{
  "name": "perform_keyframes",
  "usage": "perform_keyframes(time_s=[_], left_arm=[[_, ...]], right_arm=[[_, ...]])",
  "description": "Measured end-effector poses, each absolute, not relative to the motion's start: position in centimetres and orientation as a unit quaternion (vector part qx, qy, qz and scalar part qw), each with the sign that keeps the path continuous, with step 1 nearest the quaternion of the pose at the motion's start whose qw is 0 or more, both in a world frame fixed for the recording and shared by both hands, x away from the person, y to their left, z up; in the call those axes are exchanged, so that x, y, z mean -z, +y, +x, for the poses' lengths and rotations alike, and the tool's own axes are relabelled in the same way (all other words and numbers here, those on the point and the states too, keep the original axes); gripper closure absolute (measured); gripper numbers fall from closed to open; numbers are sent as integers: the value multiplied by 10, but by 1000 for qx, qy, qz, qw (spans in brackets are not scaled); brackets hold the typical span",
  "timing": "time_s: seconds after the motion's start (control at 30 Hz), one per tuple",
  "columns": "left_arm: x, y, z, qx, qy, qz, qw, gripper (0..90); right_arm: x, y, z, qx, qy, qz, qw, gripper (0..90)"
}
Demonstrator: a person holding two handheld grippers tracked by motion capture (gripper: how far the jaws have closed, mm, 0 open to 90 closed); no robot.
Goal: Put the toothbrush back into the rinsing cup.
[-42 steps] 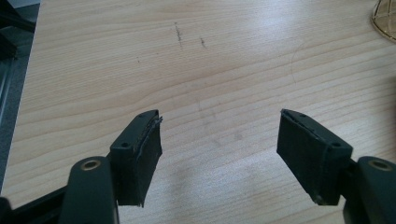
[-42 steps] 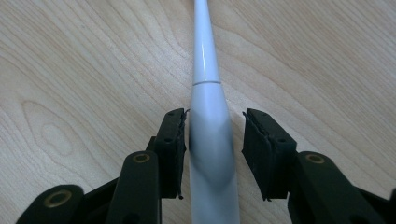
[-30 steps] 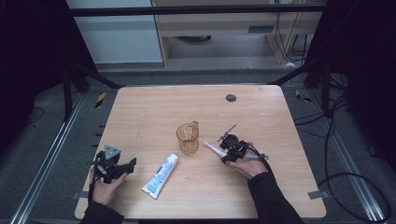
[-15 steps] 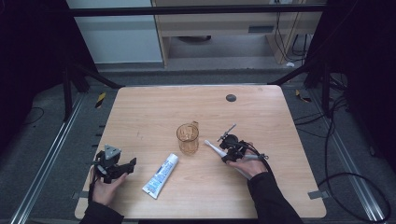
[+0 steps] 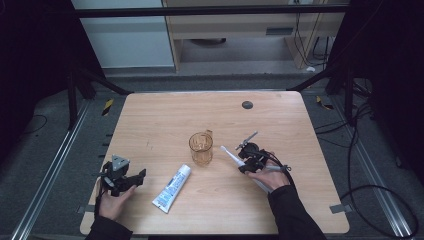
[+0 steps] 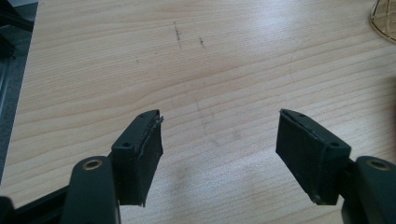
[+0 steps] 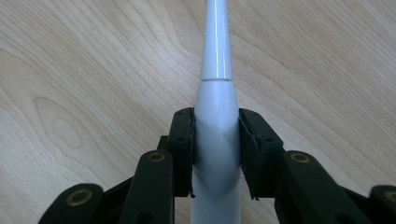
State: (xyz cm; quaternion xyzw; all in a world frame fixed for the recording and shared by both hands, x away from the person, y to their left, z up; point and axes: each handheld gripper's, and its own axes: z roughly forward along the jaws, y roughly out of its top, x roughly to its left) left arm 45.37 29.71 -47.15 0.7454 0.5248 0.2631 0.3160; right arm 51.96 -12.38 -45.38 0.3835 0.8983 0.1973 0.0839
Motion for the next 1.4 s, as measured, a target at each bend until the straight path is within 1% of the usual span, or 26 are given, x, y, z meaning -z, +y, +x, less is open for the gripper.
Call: perform_keyframes(time_s=[0.2,0.7,0.9,1.4], left_arm=[[471,297,454,-263,525,745,316,309],[471,296,454,-261,524,746,317,311],[471,296,454,-262,523,746,317,312],[471,296,453,-262,523,746,318,312]], right_arm=[[446,-126,515,-216,895,383,81,675],[423,-137,507,-266,881,374,114,675],[407,-139,502,-311,867,367,131,676],[388,-151,497,-418,805,389,164,676]])
